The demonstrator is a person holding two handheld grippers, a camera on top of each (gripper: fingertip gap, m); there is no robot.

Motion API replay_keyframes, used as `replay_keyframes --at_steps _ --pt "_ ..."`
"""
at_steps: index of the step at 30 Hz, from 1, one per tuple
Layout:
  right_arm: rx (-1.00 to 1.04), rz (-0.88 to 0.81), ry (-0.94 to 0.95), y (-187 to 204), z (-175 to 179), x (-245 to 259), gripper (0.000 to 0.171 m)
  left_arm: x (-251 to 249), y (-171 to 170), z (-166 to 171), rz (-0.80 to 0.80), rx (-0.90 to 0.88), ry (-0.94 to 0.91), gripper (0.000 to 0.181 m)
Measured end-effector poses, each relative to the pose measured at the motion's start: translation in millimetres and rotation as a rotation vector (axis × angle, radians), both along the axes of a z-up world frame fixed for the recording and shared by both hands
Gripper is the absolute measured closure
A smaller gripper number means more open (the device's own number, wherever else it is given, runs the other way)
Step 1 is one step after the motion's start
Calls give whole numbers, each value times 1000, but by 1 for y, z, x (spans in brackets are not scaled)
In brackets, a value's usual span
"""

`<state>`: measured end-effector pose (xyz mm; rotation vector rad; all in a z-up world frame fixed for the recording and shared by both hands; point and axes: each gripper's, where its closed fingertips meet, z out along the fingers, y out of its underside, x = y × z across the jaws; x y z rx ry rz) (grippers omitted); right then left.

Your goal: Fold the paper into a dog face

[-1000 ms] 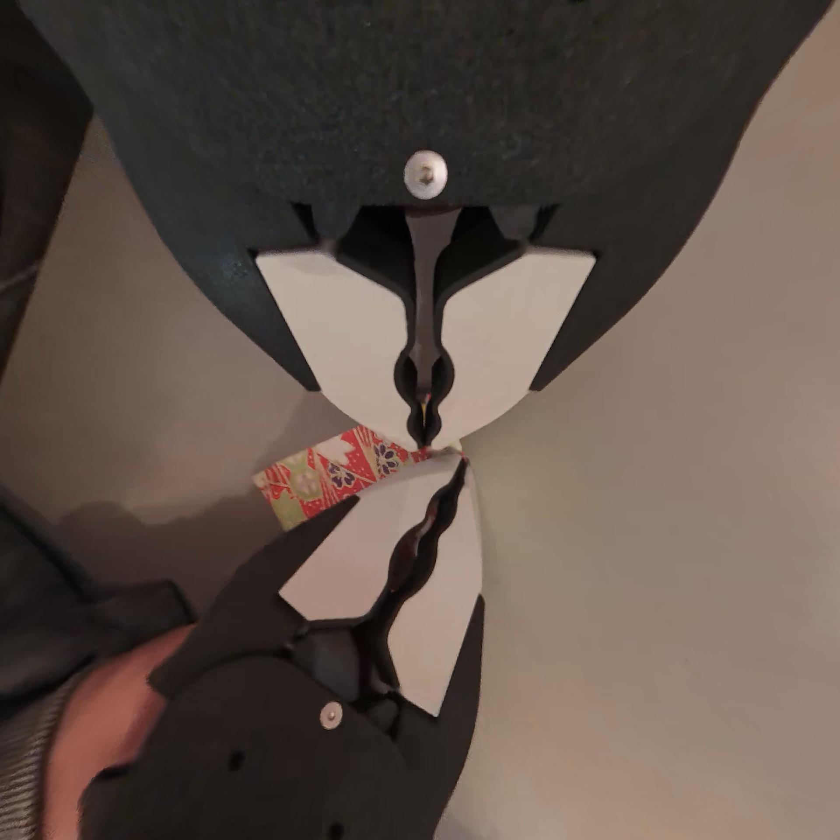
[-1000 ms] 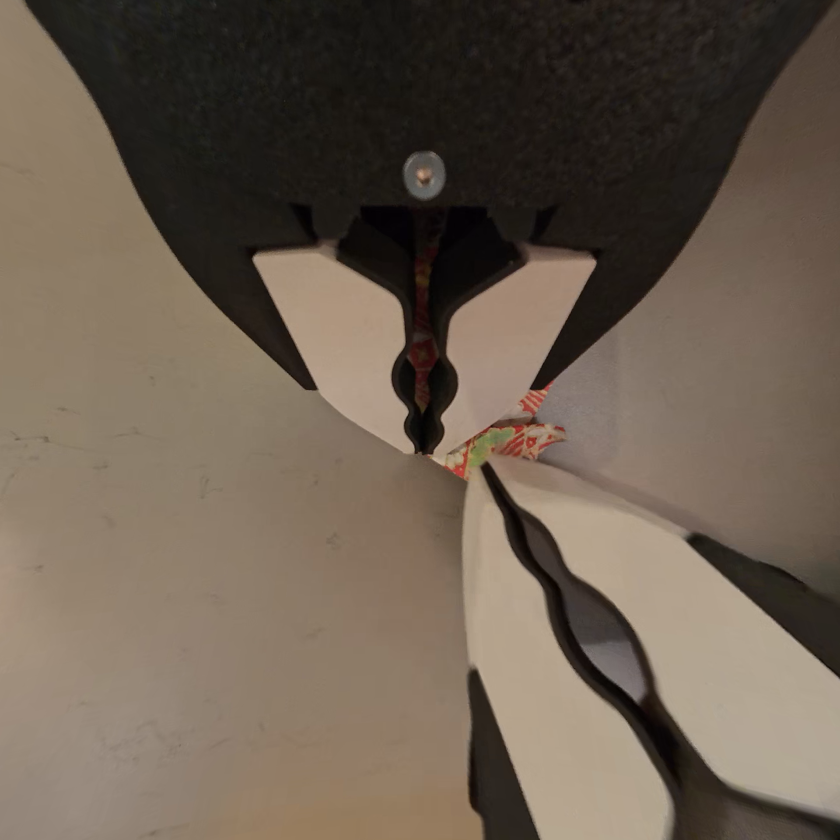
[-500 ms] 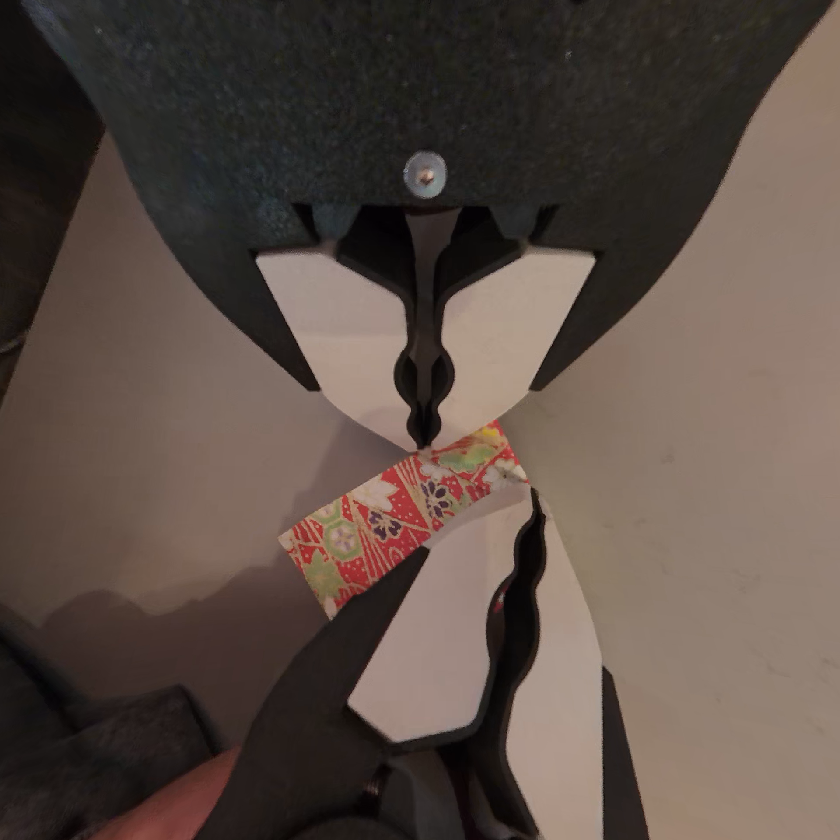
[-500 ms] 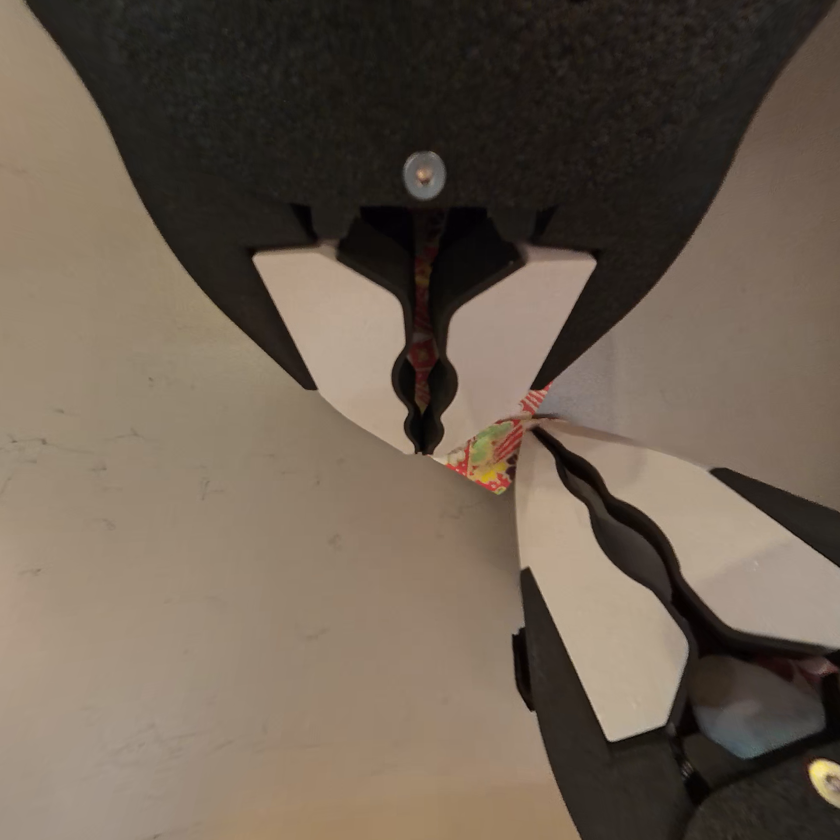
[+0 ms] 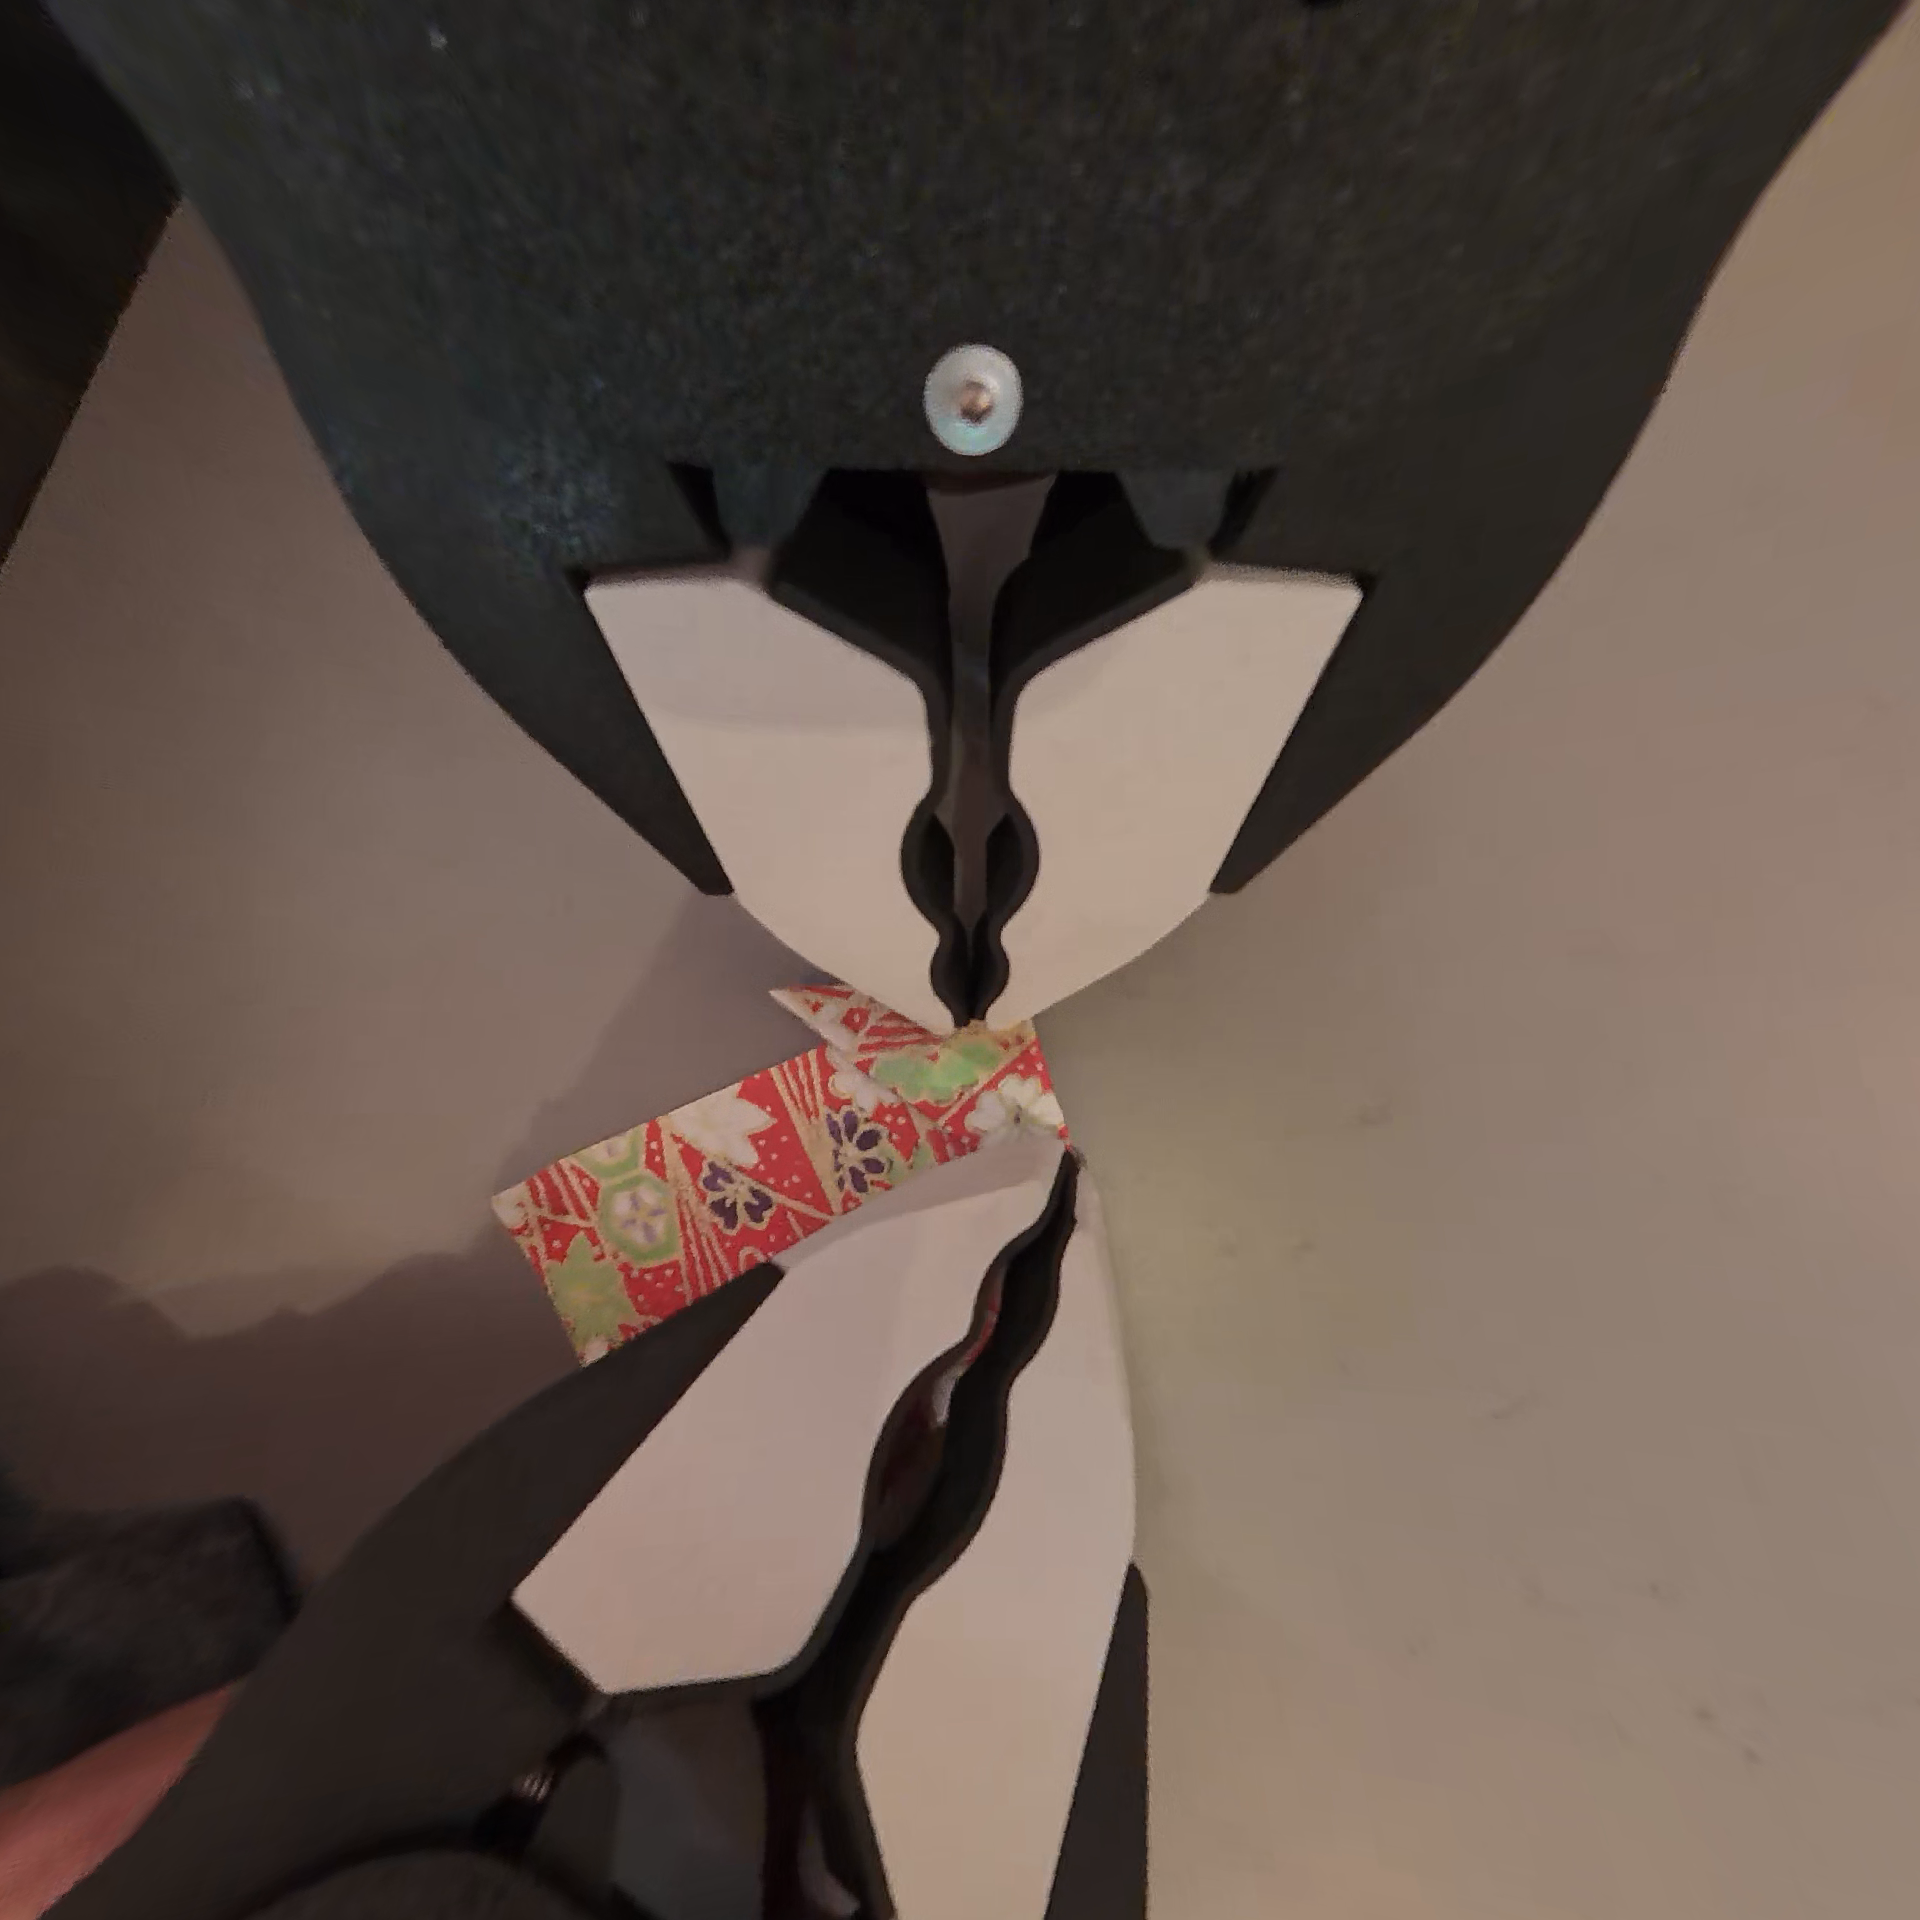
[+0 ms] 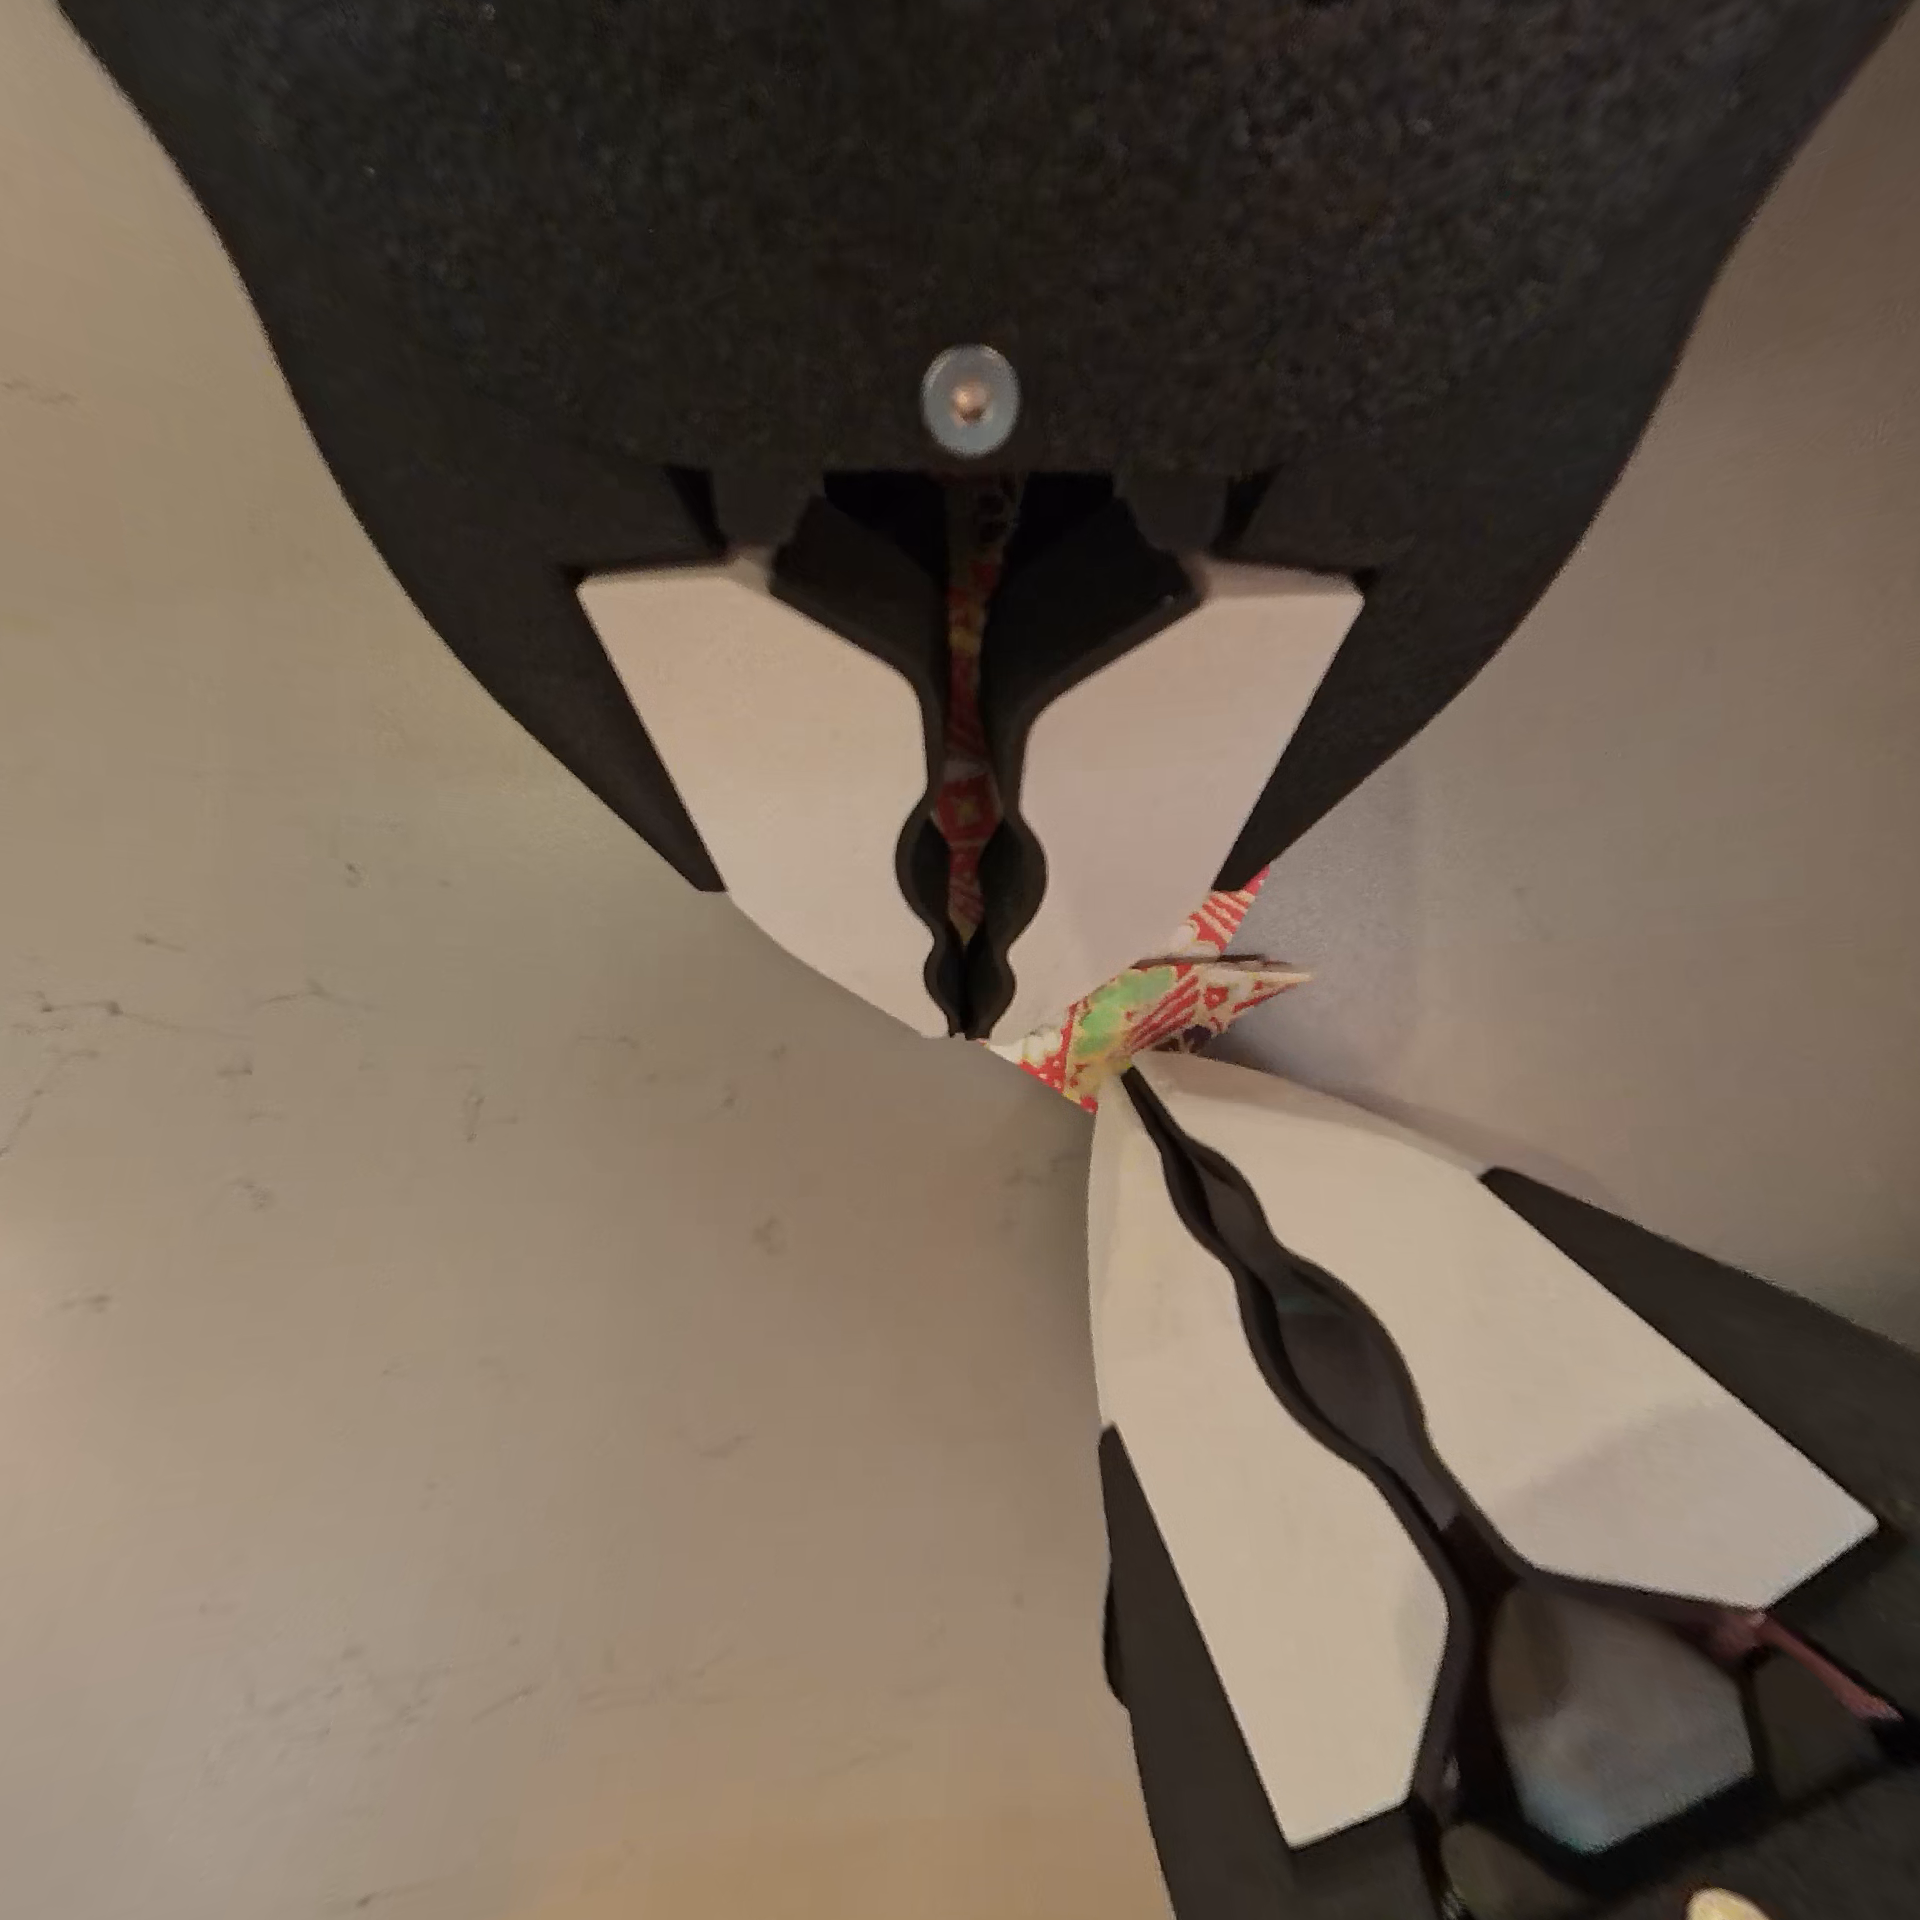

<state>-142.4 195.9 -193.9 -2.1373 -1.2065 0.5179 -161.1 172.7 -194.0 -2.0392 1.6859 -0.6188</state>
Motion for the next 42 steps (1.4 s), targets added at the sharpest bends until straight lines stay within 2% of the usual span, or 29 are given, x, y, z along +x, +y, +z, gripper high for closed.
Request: replay_keyframes --at_steps 8,14,18,25,29,32,38,42 --pt "-8 2 2 0 0 0 171 -11 3 0 79 -28 -7 181" --pt "-9 -3 3 0 0 0 171 0 9 16 97 -14 -80 181" --pt "-8 -4 3 0 0 0 171 1 11 0 92 13 -10 181" --pt "10 -17 -20 0 1 0 171 0 11 0 152 77 -42 181" --pt "6 2 33 -9 10 -17 171 1 11 0 155 71 -43 181" --pt "10 -29 -24 -5 1 -15 171 2 11 0 168 49 -57 181" --pt "23 -20 -25 -7 -1 -13 171 2 11 0 181 17 -87 181" --pt "64 -91 -121 4 -1 9 171 2 11 0 175 46 -77 181"
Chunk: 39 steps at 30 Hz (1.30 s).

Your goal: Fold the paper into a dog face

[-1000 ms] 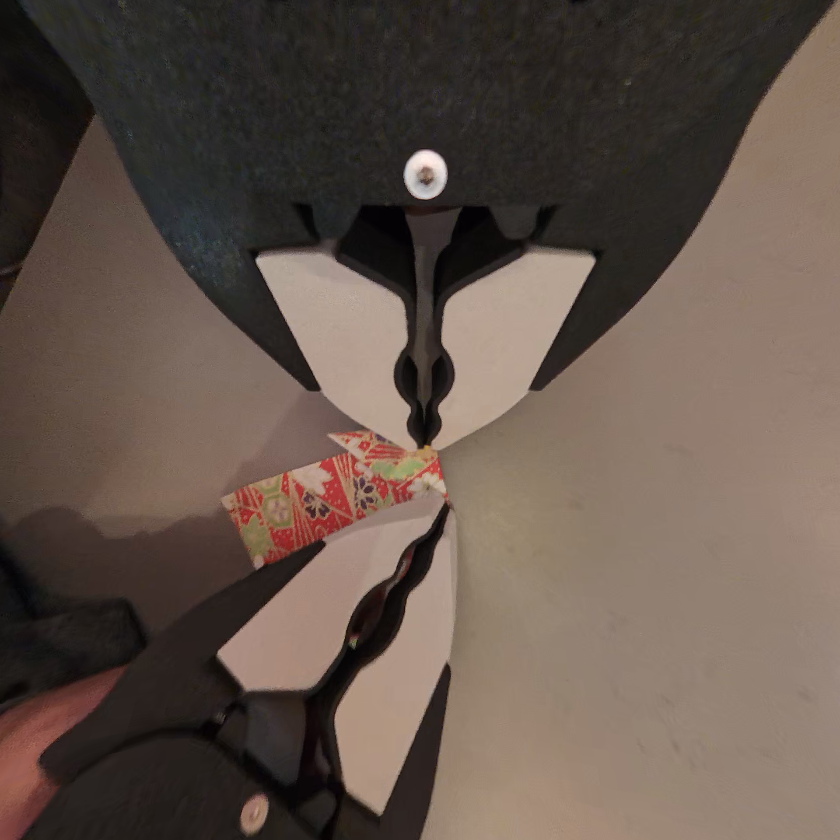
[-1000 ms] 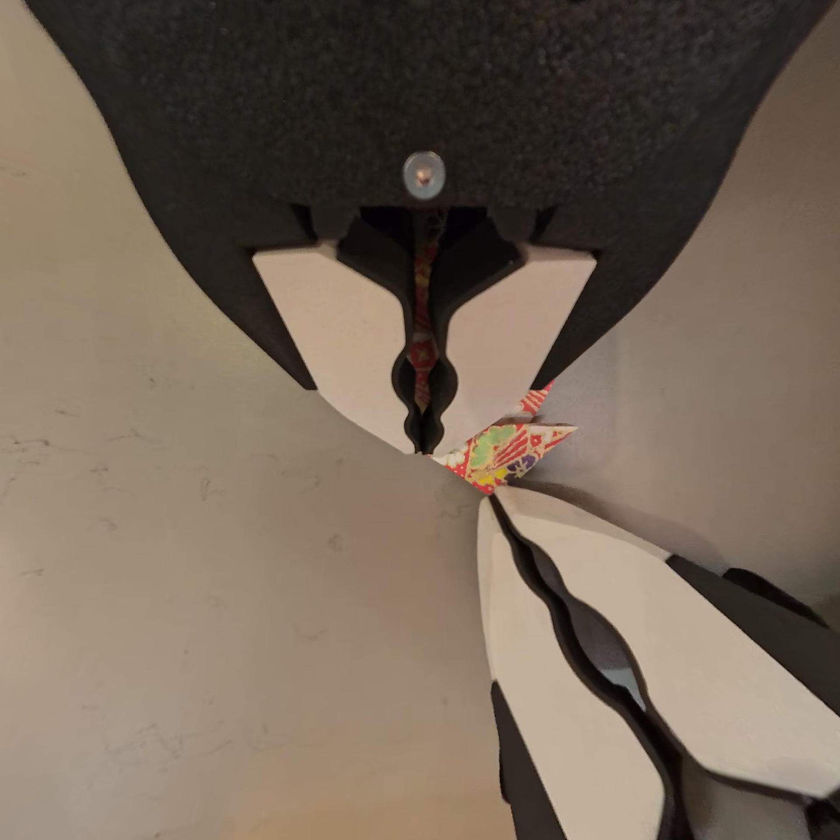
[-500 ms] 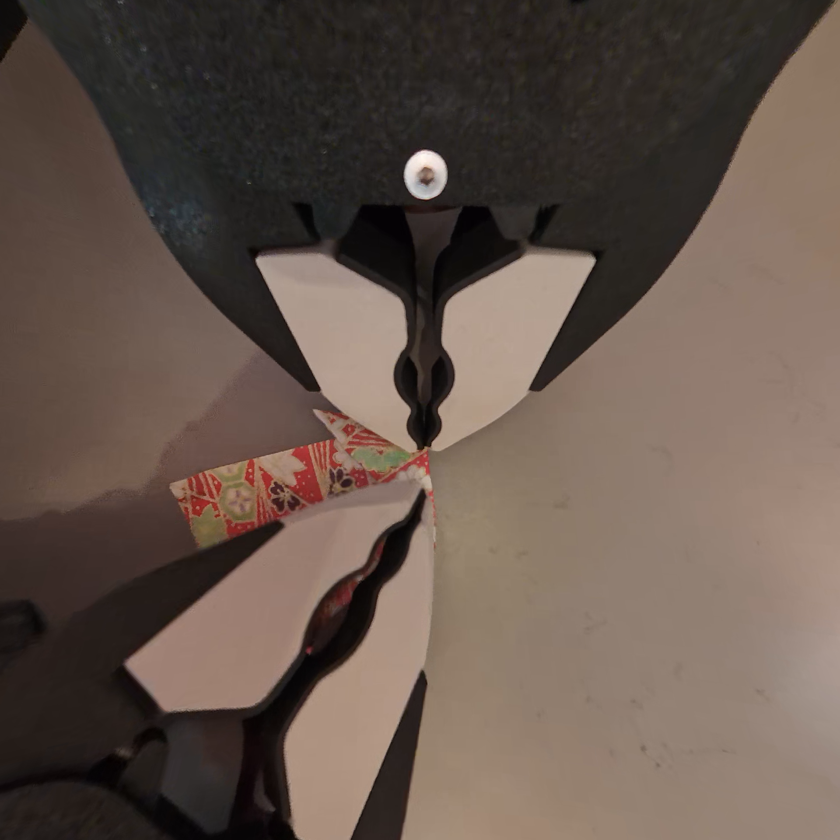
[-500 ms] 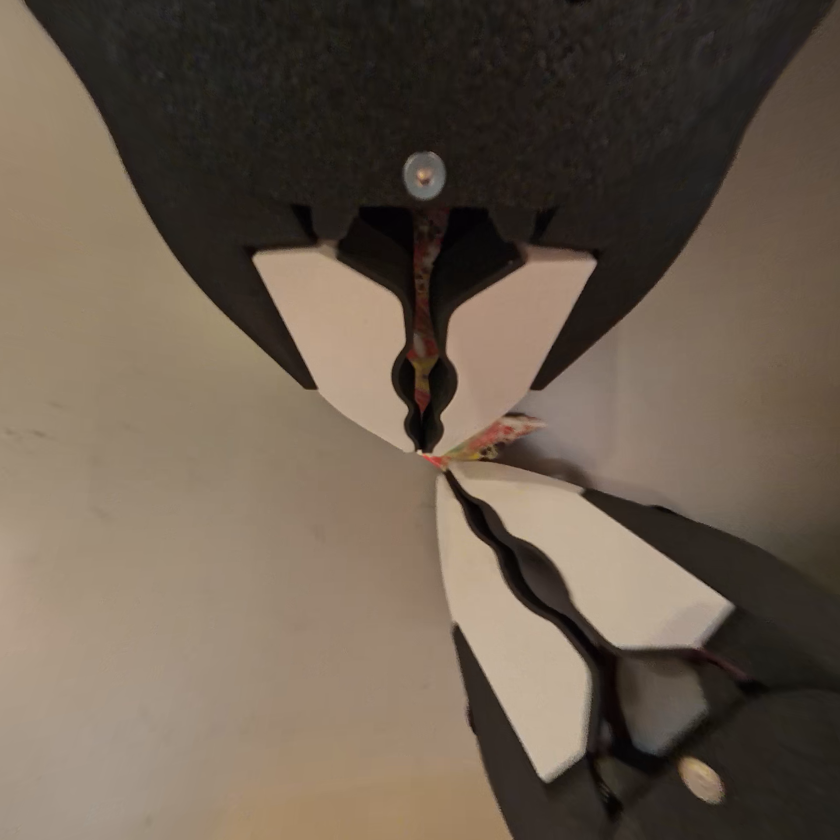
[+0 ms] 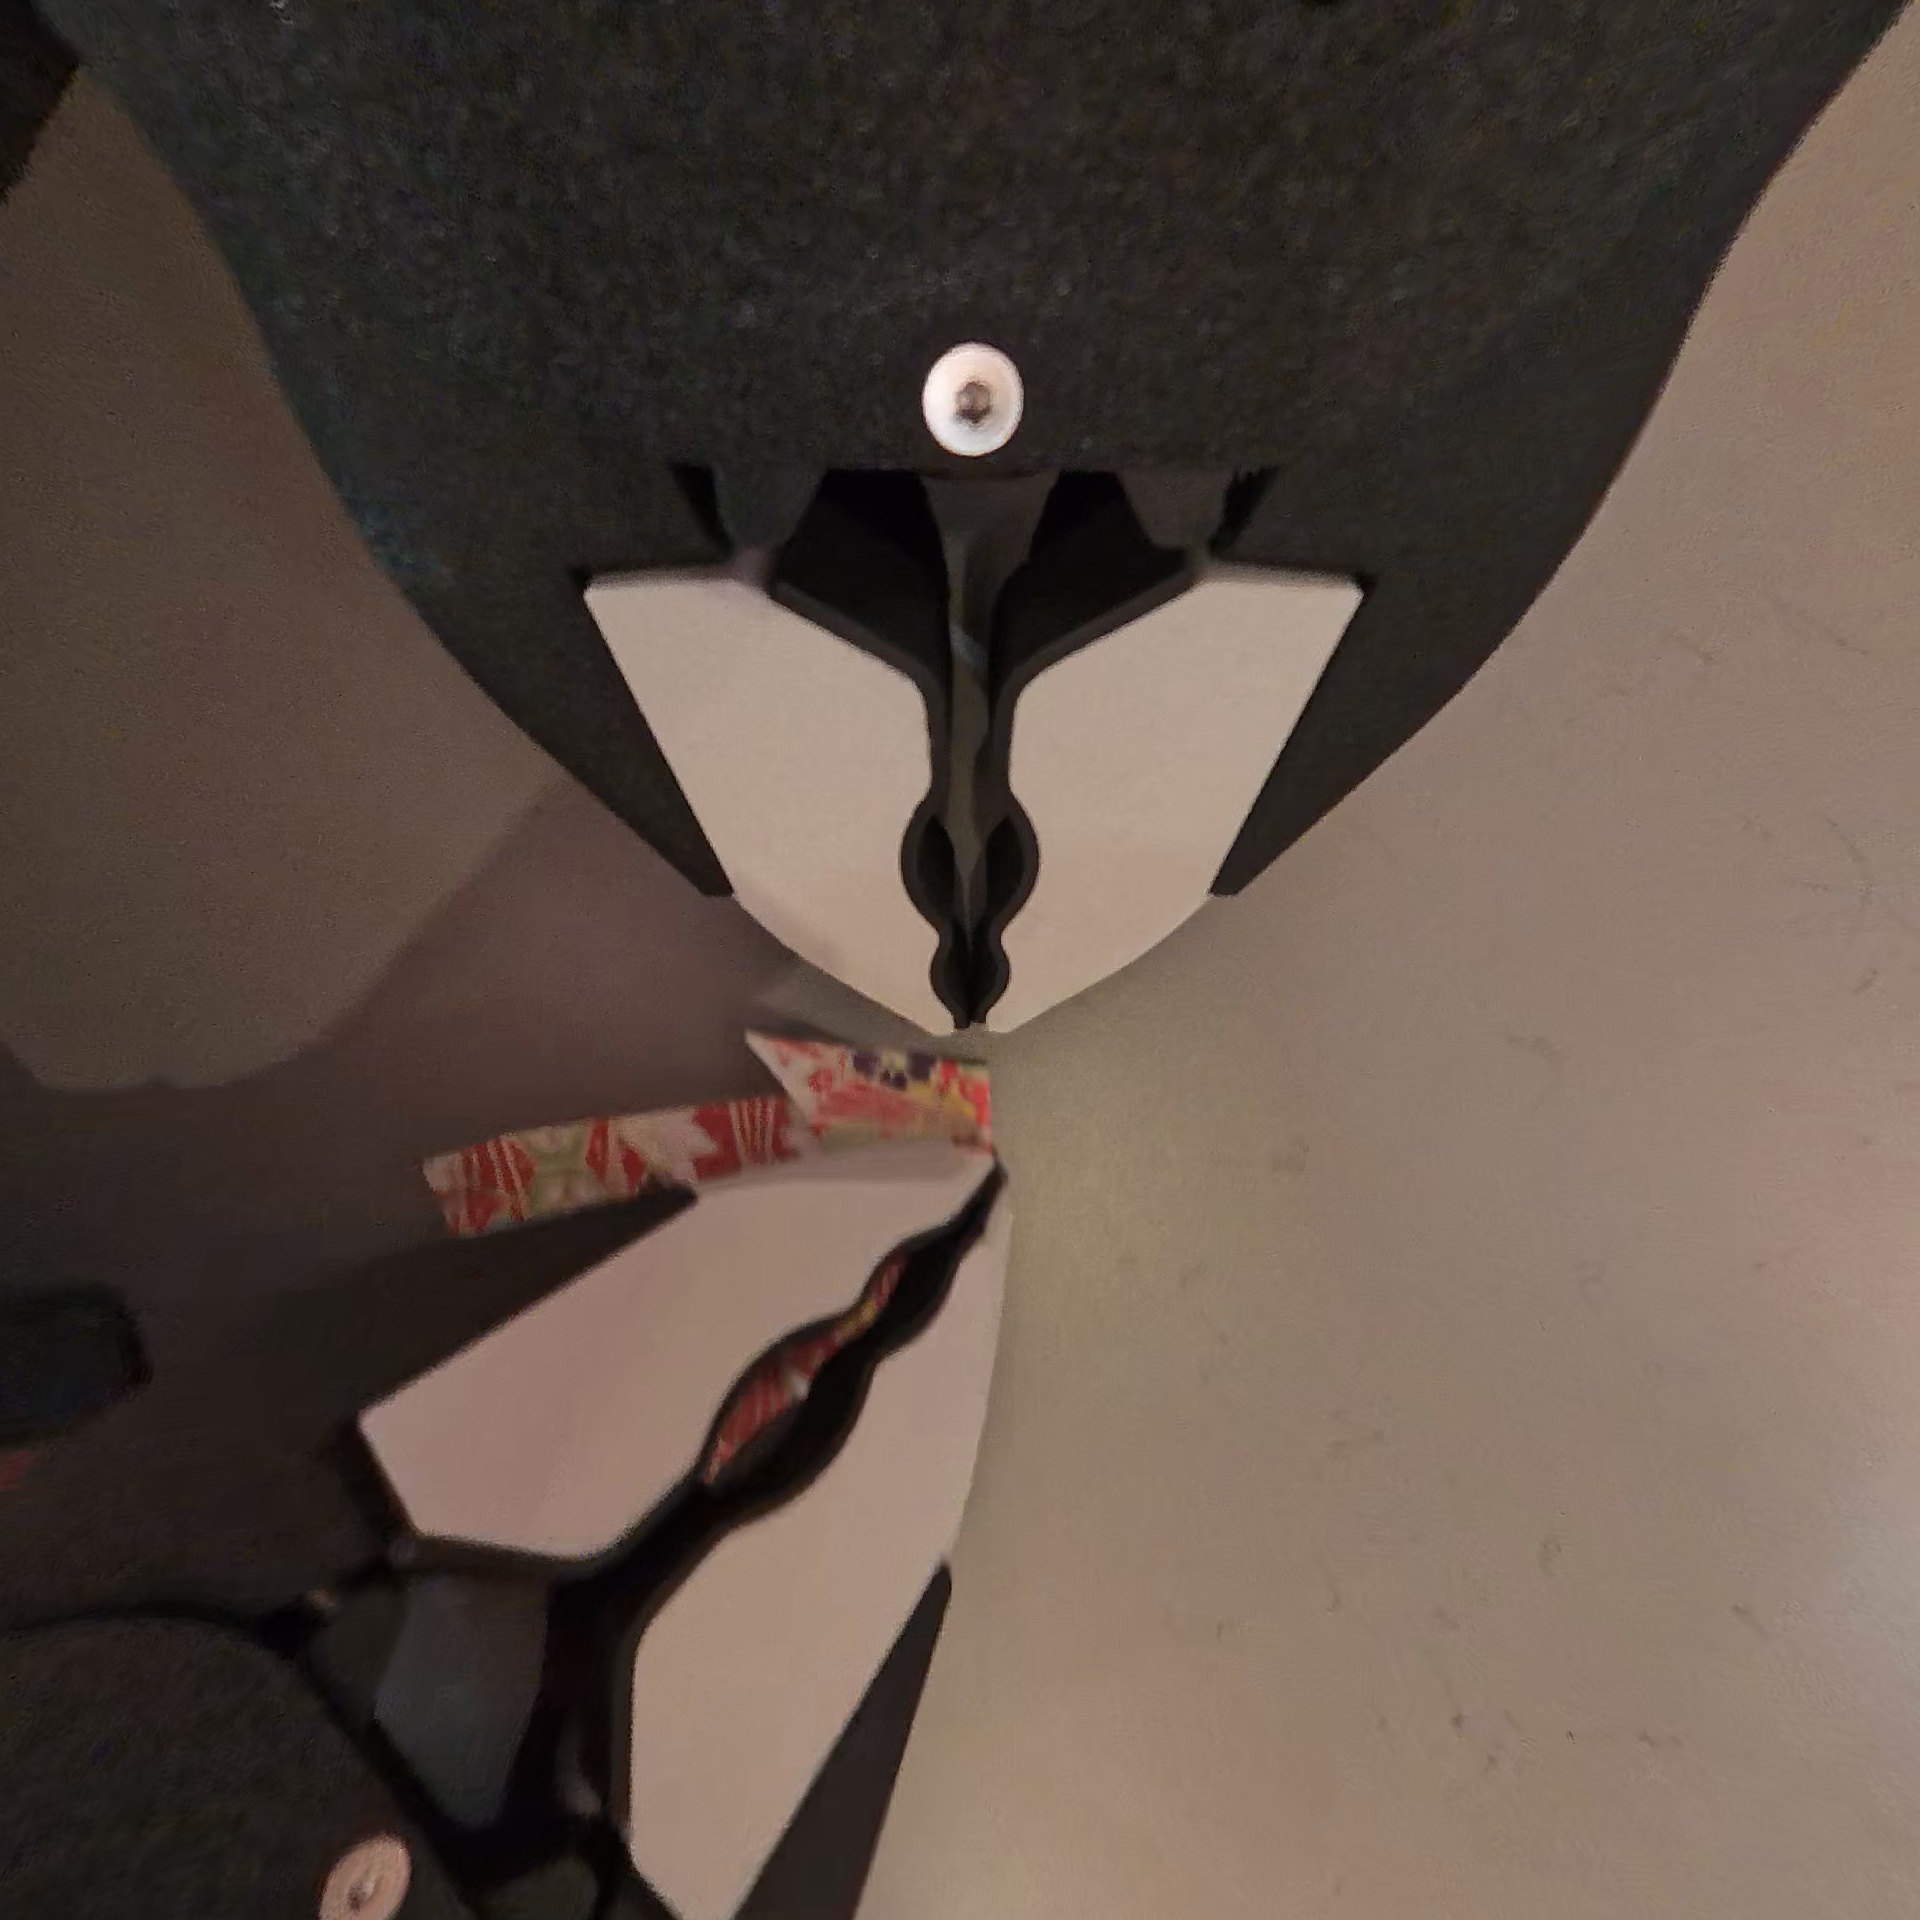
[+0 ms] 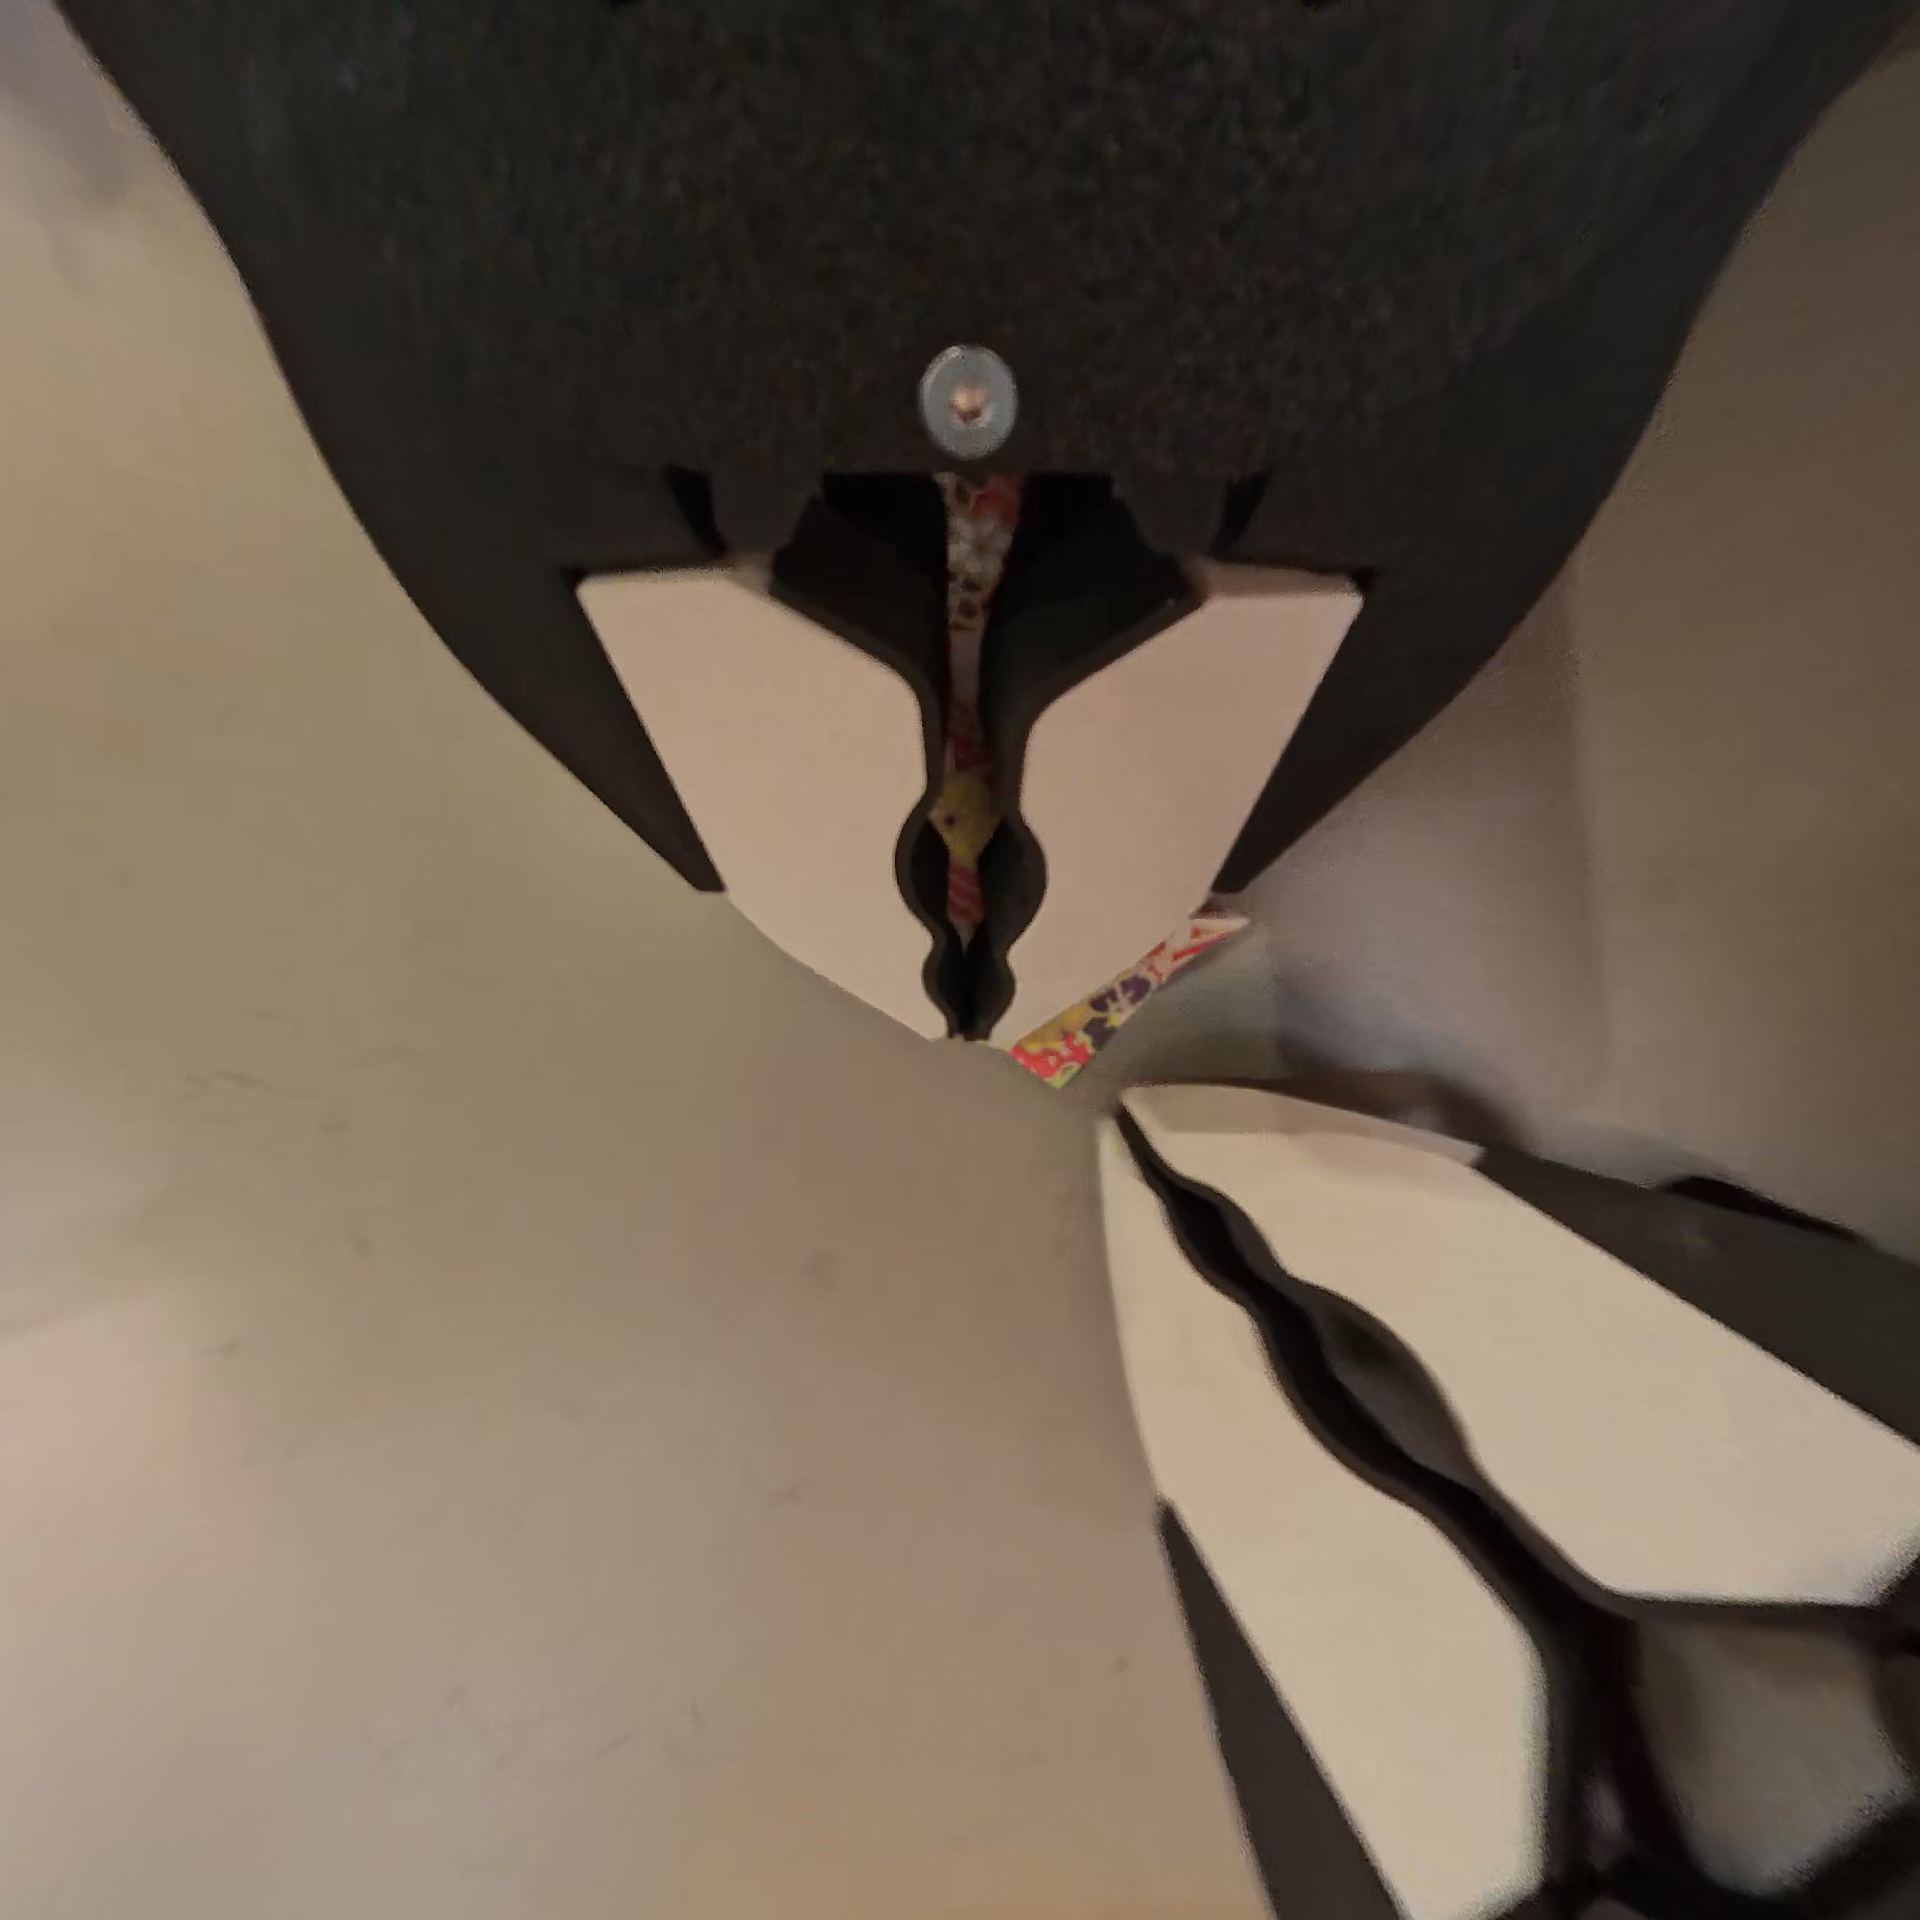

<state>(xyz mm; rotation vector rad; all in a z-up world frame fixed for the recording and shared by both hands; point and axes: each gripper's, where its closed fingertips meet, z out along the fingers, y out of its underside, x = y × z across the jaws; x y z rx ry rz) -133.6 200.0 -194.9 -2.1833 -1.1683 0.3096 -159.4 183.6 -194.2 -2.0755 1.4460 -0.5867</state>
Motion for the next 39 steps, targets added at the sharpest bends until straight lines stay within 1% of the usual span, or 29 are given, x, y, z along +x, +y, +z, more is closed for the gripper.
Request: replay_keyframes --at_steps 2,5,7,10,13,18,22,29,34,39 --pt "-16 -17 2 2 0 8 171 0 0 0 -3 18 14 181" --pt "-30 -27 62 2 0 8 171 1 -2 0 -19 21 26 181" --pt "-26 -24 61 2 0 8 171 8 -2 3 -14 1 -29 181" --pt "-28 -26 63 2 0 8 171 22 -4 7 -19 -82 -90 181" --pt "-40 -35 100 2 1 5 171 25 4 1 -12 -49 -54 181" --pt "-46 -39 107 2 1 5 171 29 4 0 -24 -49 -32 181" --pt "-42 -31 100 1 1 5 171 29 4 0 11 -86 -16 181" --pt "-5 -17 16 1 0 9 171 29 4 -1 13 0 35 181" --pt "-6 -50 -5 4 0 23 171 29 4 0 18 -16 15 181" --pt "-8 -48 -17 3 0 32 171 29 4 0 20 -16 7 181"
